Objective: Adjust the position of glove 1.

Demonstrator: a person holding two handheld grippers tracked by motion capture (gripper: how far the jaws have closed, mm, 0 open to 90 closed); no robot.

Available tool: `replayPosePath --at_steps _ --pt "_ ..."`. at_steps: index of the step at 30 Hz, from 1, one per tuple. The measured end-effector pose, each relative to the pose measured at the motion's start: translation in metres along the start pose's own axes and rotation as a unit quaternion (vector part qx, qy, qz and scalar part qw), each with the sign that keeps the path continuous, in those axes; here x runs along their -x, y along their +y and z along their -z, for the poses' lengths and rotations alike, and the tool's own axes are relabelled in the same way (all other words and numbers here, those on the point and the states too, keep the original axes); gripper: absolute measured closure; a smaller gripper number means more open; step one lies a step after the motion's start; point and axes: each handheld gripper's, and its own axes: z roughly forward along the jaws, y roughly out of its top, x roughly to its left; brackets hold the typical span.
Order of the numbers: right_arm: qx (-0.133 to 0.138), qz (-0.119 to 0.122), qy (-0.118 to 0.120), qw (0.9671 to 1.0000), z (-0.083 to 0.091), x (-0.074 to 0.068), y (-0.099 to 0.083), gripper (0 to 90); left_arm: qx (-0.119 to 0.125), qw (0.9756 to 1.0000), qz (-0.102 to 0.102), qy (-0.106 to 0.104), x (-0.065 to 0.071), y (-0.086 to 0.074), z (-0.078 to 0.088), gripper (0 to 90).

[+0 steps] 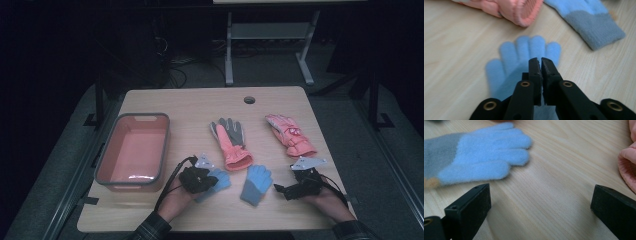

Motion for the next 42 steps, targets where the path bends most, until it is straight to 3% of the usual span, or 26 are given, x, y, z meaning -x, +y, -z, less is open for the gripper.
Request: replayPosePath --at_steps 7,8,12,16,20,22,26,32,37,40,41,42 --pt "0.0 0.0 0.002 1.0 0.0 0.0 0.0 2.2 0.007 0.9997 0.013 0.018 -0.005 -0.015 0.016 69.1" --pt "0.0 0.0 0.002 1.0 0.0 0.0 0.0 2.2 0.004 0.9996 0.017 0.023 -0.005 -0.021 0.018 61.3" --pt "0.0 0.0 0.002 1.0 0.0 0.0 0.0 2.2 0.01 0.9989 0.031 0.033 -0.006 -0.029 0.027 50.2" --pt "0.0 0.0 0.002 1.0 0.0 0.0 0.0 2.2 0.019 0.9981 0.043 0.039 -0.009 -0.032 0.03 46.8" --pt "0.0 0.001 0.002 1.0 -0.001 0.0 0.001 2.2 0.018 0.9978 0.047 0.042 -0.013 -0.029 0.025 48.1" --pt "0.001 0.002 0.001 1.0 -0.001 0.0 0.001 2.2 0.015 0.9974 0.051 0.05 -0.014 -0.025 0.019 55.1" --pt "0.0 0.002 0.002 1.0 -0.001 0.0 0.001 2.2 -0.002 0.9964 0.059 0.061 -0.019 -0.022 0.01 59.5" --pt "0.0 0.001 0.002 1.0 -0.001 0.0 0.001 2.2 -0.005 0.9949 0.07 0.072 -0.022 -0.022 0.008 63.1" --pt "0.0 0.002 0.002 1.0 -0.001 0.0 0.001 2.3 -0.009 0.9946 0.077 0.069 -0.024 -0.025 0.003 64.1" --pt "-0.001 0.005 0.004 1.0 -0.001 0.0 0.001 2.8 -0.013 0.9952 0.072 0.065 -0.023 -0.025 0.003 72.7" --pt "-0.006 0.002 0.004 1.0 0.0 -0.001 0.002 6.4 -0.014 0.9957 0.072 0.056 -0.023 -0.025 0.003 72.7" --pt "-0.008 0.003 0.018 0.9998 0.004 -0.001 0.006 20.8 -0.016 0.9961 0.066 0.055 -0.023 -0.024 0.002 82.7"
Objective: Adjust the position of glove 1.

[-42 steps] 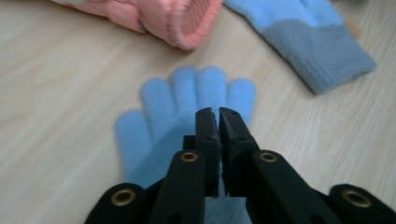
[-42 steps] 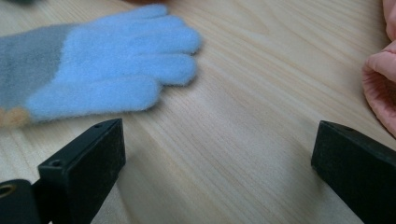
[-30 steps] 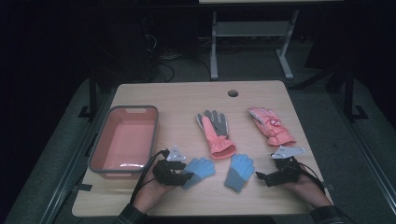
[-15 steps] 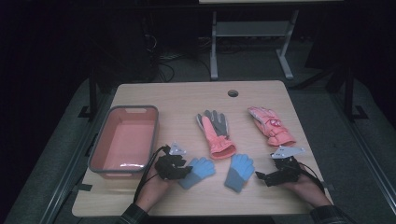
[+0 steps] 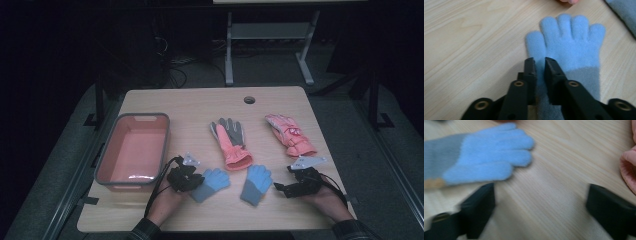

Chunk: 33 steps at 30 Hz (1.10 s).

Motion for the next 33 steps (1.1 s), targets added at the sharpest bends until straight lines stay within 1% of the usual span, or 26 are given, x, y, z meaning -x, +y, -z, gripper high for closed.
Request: replayPosePath --at_steps 1,2,3,5,6,7,8,9,10,11,12,13,15,16,17,19,20,22,23,24,25,26,30,31,32,33 --pt "0.003 -0.006 0.008 0.9999 0.001 -0.001 0.001 24.4 -0.002 1.0 0.005 -0.006 0.001 0.001 0.0 85.5" --pt "0.004 -0.008 0.018 0.9998 0.003 -0.001 0.002 31.9 -0.002 1.0 0.005 -0.006 0.001 0.001 0.0 86.9" --pt "0.005 -0.004 0.028 0.9996 0.004 -0.001 0.003 40.6 0.0 0.9999 0.007 -0.008 0.0 0.002 0.0 87.8" --pt "0.005 0.001 0.053 0.9986 0.004 -0.005 0.006 54.4 0.006 0.9996 0.018 -0.023 -0.003 0.003 0.001 88.6" --pt "0.005 0.001 0.053 0.9986 0.004 -0.005 0.006 54.4 0.006 0.9996 0.018 -0.023 -0.003 0.003 0.001 88.7" --pt "0.008 0.006 0.071 0.9974 0.004 -0.007 0.008 62.0 0.011 0.9994 0.02 -0.025 -0.003 0.003 0.002 88.7" --pt "0.018 0.011 0.095 0.9952 0.004 -0.012 0.014 75.8 0.015 0.9994 0.019 -0.026 -0.003 0.005 0.004 88.7" --pt "0.02 0.012 0.104 0.9943 0.004 -0.015 0.016 79.9 0.024 0.9991 0.023 -0.027 -0.003 0.007 0.008 88.7" --pt "0.024 0.019 0.112 0.9933 0.003 -0.018 0.019 84.7 0.031 0.9987 0.028 -0.028 -0.003 0.008 0.009 88.7" --pt "0.026 0.023 0.115 0.9927 0.001 -0.022 0.022 88.9 0.031 0.9987 0.028 -0.028 -0.003 0.008 0.009 88.7" --pt "0.026 0.023 0.115 0.9927 0.001 -0.022 0.022 88.9 0.035 0.9985 0.03 -0.03 -0.003 0.009 0.011 88.7" --pt "0.021 0.036 0.117 0.9922 -0.004 -0.029 0.026 89.8 0.039 0.9982 0.033 -0.032 -0.004 0.01 0.013 88.7" --pt "0.014 0.041 0.121 0.9917 -0.01 -0.033 0.029 89.8 0.043 0.9977 0.038 -0.037 -0.004 0.01 0.014 88.7" --pt "0.014 0.041 0.121 0.9917 -0.01 -0.033 0.029 89.8 0.043 0.9977 0.038 -0.037 -0.004 0.01 0.014 88.7" --pt "0.002 0.047 0.123 0.9912 -0.016 -0.037 0.031 89.8 0.044 0.9976 0.037 -0.038 -0.005 0.009 0.015 88.8" --pt "-0.002 0.05 0.123 0.9912 -0.018 -0.039 0.032 89.8 0.045 0.9975 0.038 -0.04 -0.004 0.009 0.015 88.7" --pt "-0.015 0.056 0.129 0.9899 -0.022 -0.044 0.031 89.9 0.045 0.9972 0.04 -0.043 -0.004 0.01 0.016 88.7" --pt "-0.017 0.058 0.138 0.9885 -0.023 -0.048 0.032 89.9 0.047 0.9971 0.039 -0.045 -0.004 0.009 0.018 88.7" --pt "-0.017 0.058 0.138 0.9885 -0.023 -0.048 0.032 89.9 0.047 0.9971 0.039 -0.045 -0.004 0.009 0.018 88.8" --pt "-0.019 0.066 0.145 0.987 -0.025 -0.053 0.032 89.9 0.05 0.9967 0.042 -0.048 -0.003 0.009 0.02 88.7" --pt "-0.019 0.066 0.145 0.987 -0.025 -0.053 0.032 89.9 0.05 0.9967 0.042 -0.048 -0.003 0.009 0.02 88.7" --pt "-0.021 0.067 0.151 0.986 -0.026 -0.057 0.033 89.9 0.053 0.9962 0.044 -0.053 -0.003 0.008 0.021 88.7" --pt "-0.024 0.078 0.166 0.9828 -0.029 -0.068 0.036 89.9 0.055 0.996 0.044 -0.055 -0.002 0.007 0.023 88.7" --pt "-0.024 0.078 0.166 0.9828 -0.029 -0.068 0.036 89.9 0.055 0.996 0.044 -0.055 -0.002 0.007 0.023 88.7" --pt "-0.025 0.083 0.173 0.981 -0.032 -0.077 0.038 89.9 0.058 0.9958 0.043 -0.057 -0.002 0.007 0.025 88.8" --pt "-0.025 0.087 0.175 0.9804 -0.033 -0.079 0.039 89.9 0.058 0.9958 0.043 -0.057 -0.002 0.007 0.025 88.7"
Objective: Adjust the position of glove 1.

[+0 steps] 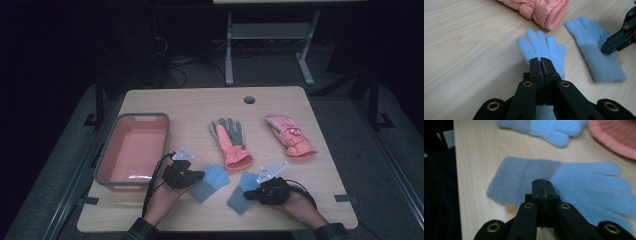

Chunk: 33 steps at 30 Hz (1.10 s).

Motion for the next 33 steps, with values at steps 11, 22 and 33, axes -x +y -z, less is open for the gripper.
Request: replayPosePath --at_steps 11,22,33 --pt "-0.004 0.015 0.026 0.9995 -0.019 -0.014 0.015 89.9 0.027 0.9992 0.001 -0.029 0.009 0.006 0.008 88.8" --pt "-0.004 0.036 0.038 0.9986 -0.041 -0.025 0.034 90.0 0.037 0.9971 -0.01 -0.066 0.021 0.011 0.008 88.7" --pt "0.002 0.041 0.03 0.9987 -0.049 -0.026 0.042 90.0 0.029 0.9927 -0.062 -0.099 0.033 0.013 0.004 88.7"
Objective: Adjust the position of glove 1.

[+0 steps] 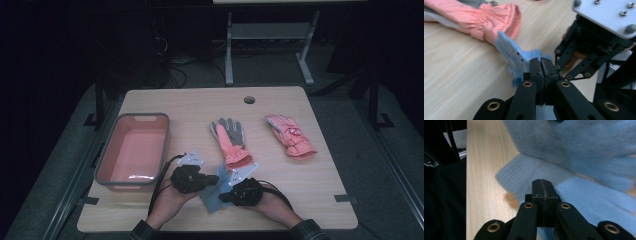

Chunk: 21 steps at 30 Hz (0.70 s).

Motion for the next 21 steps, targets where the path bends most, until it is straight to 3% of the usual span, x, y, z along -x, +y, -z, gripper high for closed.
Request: replayPosePath --at_steps 2,3,6,12,21 --pt "-0.001 0.005 -0.003 1.0 0.001 0.001 -0.001 90.0 -0.001 1.0 -0.005 0.0 0.001 0.0 -0.001 88.7" --pt "0.002 -0.012 -0.003 0.9999 0.004 0.0 -0.001 90.0 -0.001 1.0 -0.006 0.0 0.002 0.0 -0.002 88.7" --pt "0.003 -0.01 -0.015 0.9998 0.013 0.004 -0.005 90.0 0.0 1.0 -0.006 0.003 0.001 -0.001 -0.001 88.7" --pt "0.007 -0.037 -0.025 0.999 0.038 0.005 -0.022 90.0 0.006 0.9999 -0.009 -0.001 0.001 0.0 0.002 88.7" --pt "-0.014 -0.036 -0.018 0.9991 0.033 0.006 -0.027 89.9 -0.008 0.9991 -0.036 -0.021 0.009 -0.001 -0.007 88.6"
